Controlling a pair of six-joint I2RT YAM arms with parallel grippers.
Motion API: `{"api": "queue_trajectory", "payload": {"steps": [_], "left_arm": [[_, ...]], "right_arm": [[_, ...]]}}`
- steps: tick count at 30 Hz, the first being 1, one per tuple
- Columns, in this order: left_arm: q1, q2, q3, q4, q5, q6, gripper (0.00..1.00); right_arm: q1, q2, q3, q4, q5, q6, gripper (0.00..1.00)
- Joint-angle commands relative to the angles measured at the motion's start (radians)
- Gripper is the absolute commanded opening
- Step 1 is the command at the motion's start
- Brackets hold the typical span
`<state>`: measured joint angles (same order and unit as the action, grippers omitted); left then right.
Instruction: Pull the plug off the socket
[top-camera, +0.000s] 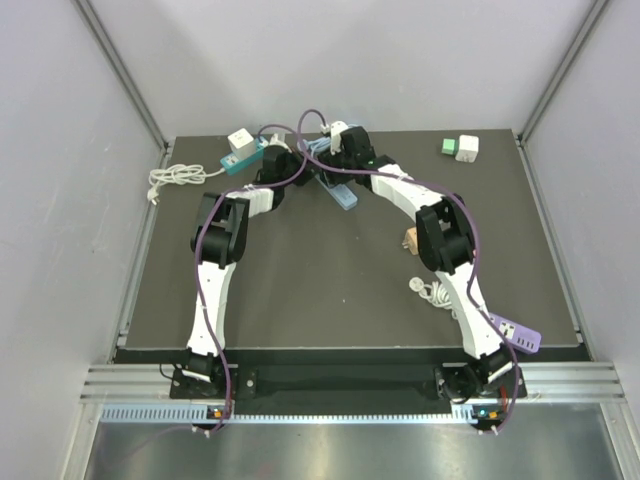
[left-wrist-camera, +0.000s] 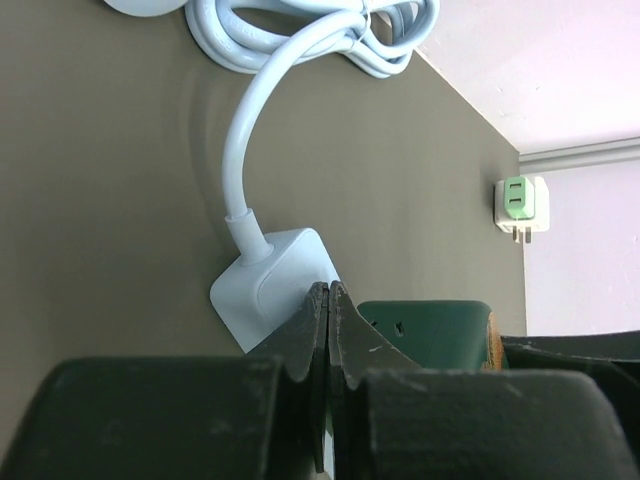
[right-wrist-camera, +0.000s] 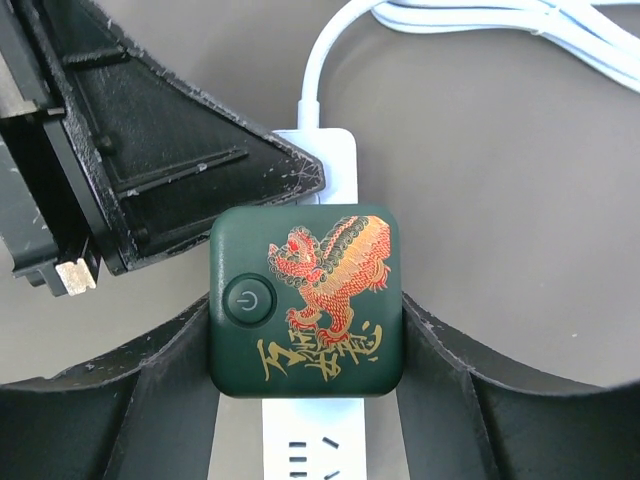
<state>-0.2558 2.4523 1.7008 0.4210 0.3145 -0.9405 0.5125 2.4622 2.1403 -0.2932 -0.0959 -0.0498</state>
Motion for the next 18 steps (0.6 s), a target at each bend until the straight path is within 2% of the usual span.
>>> {"api": "queue_trajectory", "payload": {"steps": [1,4,8,11,18], "left_arm": [[-0.010,0.030,-0.026,-0.246,-0.038,0.062,0.00],[-0.013,0.039,-0.006,-0.275,-0.043,0.071,0.00],[-0.016,0.042,0.006,-0.292,-0.048,0.078,0.00],[-0.017,0.043,0.010,-0.300,-0.052,0.085,0.00],[-0.022,0.047,0.016,-0.314,-0.055,0.088,0.00]], "right_arm": [[-0.038,-0.057,-0.051,0.265,0.003,0.128,0.00],[-0.074,-0.085,-0.112,0.359,-0.103,0.244,0.00],[-0.097,-0.097,-0.141,0.405,-0.153,0.289,0.00],[-0.094,-0.114,-0.161,0.404,-0.128,0.263,0.00],[-0.028,-0.166,-0.213,0.387,0.128,0.058,0.00]]}}
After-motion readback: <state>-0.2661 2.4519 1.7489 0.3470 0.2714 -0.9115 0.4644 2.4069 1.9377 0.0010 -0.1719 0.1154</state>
